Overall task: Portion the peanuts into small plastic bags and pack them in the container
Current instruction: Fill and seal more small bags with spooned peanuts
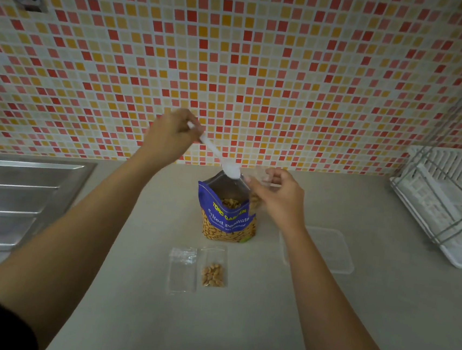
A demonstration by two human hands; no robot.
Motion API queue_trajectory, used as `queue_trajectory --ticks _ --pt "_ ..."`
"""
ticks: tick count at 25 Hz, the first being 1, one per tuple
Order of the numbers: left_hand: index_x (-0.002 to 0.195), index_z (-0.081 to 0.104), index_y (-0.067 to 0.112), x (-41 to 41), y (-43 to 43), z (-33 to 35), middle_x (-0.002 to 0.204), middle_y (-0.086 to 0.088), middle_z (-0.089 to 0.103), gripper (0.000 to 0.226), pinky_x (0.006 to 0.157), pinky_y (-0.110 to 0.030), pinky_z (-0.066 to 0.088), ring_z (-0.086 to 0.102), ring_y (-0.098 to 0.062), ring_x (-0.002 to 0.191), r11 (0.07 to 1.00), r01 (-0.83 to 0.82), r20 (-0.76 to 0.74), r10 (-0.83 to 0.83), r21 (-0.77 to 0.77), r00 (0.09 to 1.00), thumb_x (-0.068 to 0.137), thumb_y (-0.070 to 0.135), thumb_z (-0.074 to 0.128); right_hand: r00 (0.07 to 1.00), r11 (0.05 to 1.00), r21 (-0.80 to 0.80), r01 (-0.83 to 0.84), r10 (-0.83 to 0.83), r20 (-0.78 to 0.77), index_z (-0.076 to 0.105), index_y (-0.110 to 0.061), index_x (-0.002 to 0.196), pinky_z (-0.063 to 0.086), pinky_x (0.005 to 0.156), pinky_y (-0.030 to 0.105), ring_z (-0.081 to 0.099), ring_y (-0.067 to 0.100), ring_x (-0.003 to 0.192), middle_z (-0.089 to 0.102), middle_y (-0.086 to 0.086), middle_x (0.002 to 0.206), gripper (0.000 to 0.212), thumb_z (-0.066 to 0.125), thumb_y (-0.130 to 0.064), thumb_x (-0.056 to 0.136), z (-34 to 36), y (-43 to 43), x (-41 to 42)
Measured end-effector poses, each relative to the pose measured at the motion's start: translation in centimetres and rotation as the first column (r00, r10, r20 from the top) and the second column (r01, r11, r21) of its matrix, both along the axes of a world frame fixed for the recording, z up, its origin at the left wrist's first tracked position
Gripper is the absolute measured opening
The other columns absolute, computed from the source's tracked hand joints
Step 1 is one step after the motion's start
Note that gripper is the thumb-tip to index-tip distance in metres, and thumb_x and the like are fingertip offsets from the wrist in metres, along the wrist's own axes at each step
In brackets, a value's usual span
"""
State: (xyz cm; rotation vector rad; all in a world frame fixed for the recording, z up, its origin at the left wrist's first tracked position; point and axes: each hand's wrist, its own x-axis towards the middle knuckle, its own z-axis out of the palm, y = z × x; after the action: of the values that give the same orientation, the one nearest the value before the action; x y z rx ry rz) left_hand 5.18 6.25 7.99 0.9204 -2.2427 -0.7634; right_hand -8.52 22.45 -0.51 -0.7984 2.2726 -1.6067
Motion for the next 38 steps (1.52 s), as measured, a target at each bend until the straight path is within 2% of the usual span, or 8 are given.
queue_trajectory --ticks 7,10,14,21,27,34,36,38 --pt "0.103 0.067 0.029 -1.2 0.2 -8.0 0.115 -0.001 0.062 0.026 0.095 -0.048 0.042 0.049 -0.027 0.115 0.995 0.080 0.370 -0.051 -0.064 0.928 0.086 0.046 0.057 0.995 0.993 -0.069 0.093 -0.091 0.034 0.057 -0.025 0.092 0.047 0.072 0.020 0.060 0.007 0.086 0.057 -0.018 0.083 0.041 0.076 -0.052 0.068 1.8 1.0 -0.8" --pt "0.122 0.059 0.017 -1.1 2.5 -7.5 0.125 -0.006 0.056 0.036 0.086 -0.024 0.040 0.049 -0.017 0.111 0.992 -0.004 0.111 0.018 -0.124 0.994 0.090 0.033 0.056 0.994 0.991 -0.086 0.098 -0.094 0.046 0.058 -0.022 0.096 0.044 0.066 0.014 0.060 0.008 0.088 0.060 -0.012 0.087 0.044 0.076 -0.051 0.069 2.1 1.1 -0.6" --pt "0.120 0.060 0.010 -0.4 6.4 -7.0 0.106 -0.003 0.066 0.043 0.077 -0.018 0.048 0.057 -0.008 0.086 0.949 0.261 0.023 -0.261 -0.180 0.965 0.083 0.030 0.066 0.994 0.988 -0.135 0.074 -0.063 0.084 0.058 -0.023 0.098 0.043 0.067 0.012 0.060 0.007 0.091 0.062 -0.006 0.097 0.046 0.076 -0.052 0.068 2.7 0.3 0.1" --pt "0.087 0.068 0.003 -1.9 8.1 -8.3 0.070 -0.015 0.064 0.026 0.059 -0.022 0.042 0.055 -0.017 0.061 0.970 0.232 -0.121 -0.223 0.069 0.967 0.086 0.029 0.065 0.956 0.962 -0.260 -0.085 0.152 0.251 0.056 -0.019 0.112 0.048 0.071 0.015 0.064 0.005 0.089 0.065 -0.003 0.101 0.043 0.072 -0.037 0.077 3.4 0.8 0.4" --pt "0.078 0.066 0.012 0.0 11.7 -12.4 0.066 -0.008 0.061 0.024 0.065 -0.027 0.042 0.052 -0.008 0.063 0.788 0.348 -0.217 -0.274 0.508 0.937 0.089 0.032 0.058 0.891 0.947 -0.313 -0.065 0.197 0.409 0.064 -0.017 0.088 0.051 0.060 0.020 0.062 0.006 0.064 0.068 -0.005 0.072 0.007 0.066 -0.012 0.085 -0.9 3.8 0.1" --pt "0.081 0.061 0.015 1.5 14.5 -20.8 0.058 0.001 0.062 0.010 0.058 -0.025 0.046 0.054 -0.006 0.046 0.618 -0.044 -0.011 0.085 0.785 0.996 0.079 0.013 0.071 0.857 0.997 -0.014 0.077 -0.059 0.511 0.067 -0.005 0.087 0.051 0.056 0.019 0.055 0.005 0.050 0.064 0.000 0.059 0.004 0.067 -0.007 0.083 -12.2 4.2 1.6" --pt "0.075 0.060 0.015 1.7 14.3 -21.7 0.060 -0.002 0.064 0.010 0.064 -0.029 0.050 0.060 -0.016 0.055 0.690 -0.115 0.088 0.075 0.714 0.993 0.078 0.009 0.068 0.926 0.994 0.106 0.031 -0.068 0.372 0.071 -0.004 0.092 0.054 0.071 0.034 0.060 0.013 0.061 0.067 0.004 0.066 0.014 0.068 -0.014 0.082 -14.2 3.4 1.6" --pt "0.064 0.060 0.017 1.9 14.4 -22.1 0.061 -0.006 0.067 0.017 0.067 -0.029 0.050 0.066 -0.024 0.064 0.808 -0.129 0.189 0.022 0.576 0.982 0.078 0.009 0.064 0.974 0.975 0.224 -0.008 -0.043 0.224 0.073 -0.006 0.092 0.050 0.073 0.029 0.063 0.017 0.069 0.072 0.010 0.075 0.018 0.070 -0.020 0.081 -15.1 2.8 1.8"
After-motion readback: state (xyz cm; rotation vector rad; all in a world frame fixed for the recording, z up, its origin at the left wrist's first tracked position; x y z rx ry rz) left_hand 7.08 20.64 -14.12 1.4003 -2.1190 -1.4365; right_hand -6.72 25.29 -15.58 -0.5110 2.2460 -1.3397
